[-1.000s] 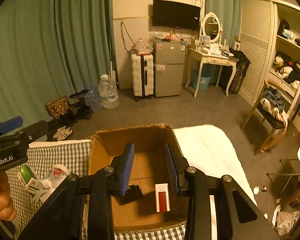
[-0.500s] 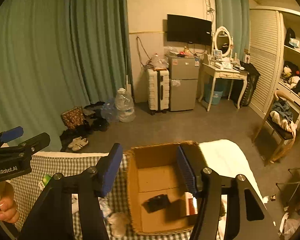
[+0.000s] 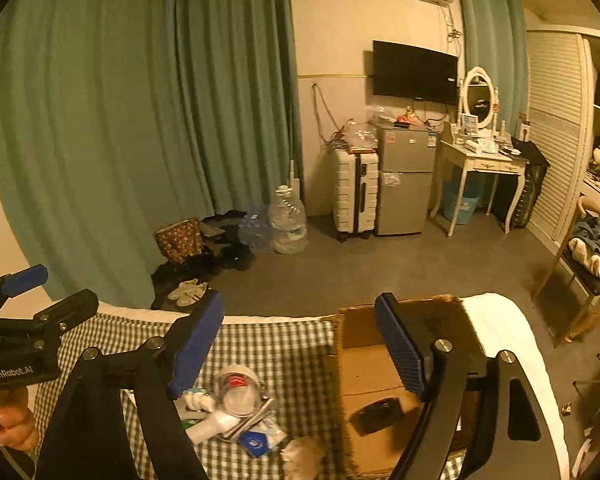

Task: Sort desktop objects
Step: 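Move both grippers back over the cluttered bed, then grasp the green medicine box with the left gripper while the right gripper grasps the cream cloth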

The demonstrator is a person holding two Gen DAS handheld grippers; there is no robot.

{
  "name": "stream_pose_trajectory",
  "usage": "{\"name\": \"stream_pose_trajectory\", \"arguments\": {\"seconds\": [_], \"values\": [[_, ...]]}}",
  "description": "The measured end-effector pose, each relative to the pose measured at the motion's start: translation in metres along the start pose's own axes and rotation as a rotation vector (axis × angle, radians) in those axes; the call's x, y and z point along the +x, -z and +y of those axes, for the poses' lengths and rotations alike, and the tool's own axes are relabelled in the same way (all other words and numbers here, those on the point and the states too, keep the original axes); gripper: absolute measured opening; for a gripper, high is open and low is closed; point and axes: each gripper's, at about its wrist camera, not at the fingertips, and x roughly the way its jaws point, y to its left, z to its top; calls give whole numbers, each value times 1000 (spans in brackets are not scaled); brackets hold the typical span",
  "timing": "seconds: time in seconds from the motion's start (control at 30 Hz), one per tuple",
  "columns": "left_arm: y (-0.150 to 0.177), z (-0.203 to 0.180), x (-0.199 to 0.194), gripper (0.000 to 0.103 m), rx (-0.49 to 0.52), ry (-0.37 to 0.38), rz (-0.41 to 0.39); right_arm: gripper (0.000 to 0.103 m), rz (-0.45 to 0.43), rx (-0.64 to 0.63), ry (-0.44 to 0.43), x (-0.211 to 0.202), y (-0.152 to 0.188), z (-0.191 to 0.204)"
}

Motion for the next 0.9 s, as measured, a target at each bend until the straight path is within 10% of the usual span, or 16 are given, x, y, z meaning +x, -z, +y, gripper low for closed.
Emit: {"name": "stream_pose_trajectory", "arguments": {"seconds": [0.53, 0.9], "values": [[47, 92, 45, 103, -34, -117, 81, 87, 44, -131, -104, 41, 39, 75], [94, 96, 100, 103, 164, -25, 151, 87, 214, -213, -87, 90, 100, 78]]}}
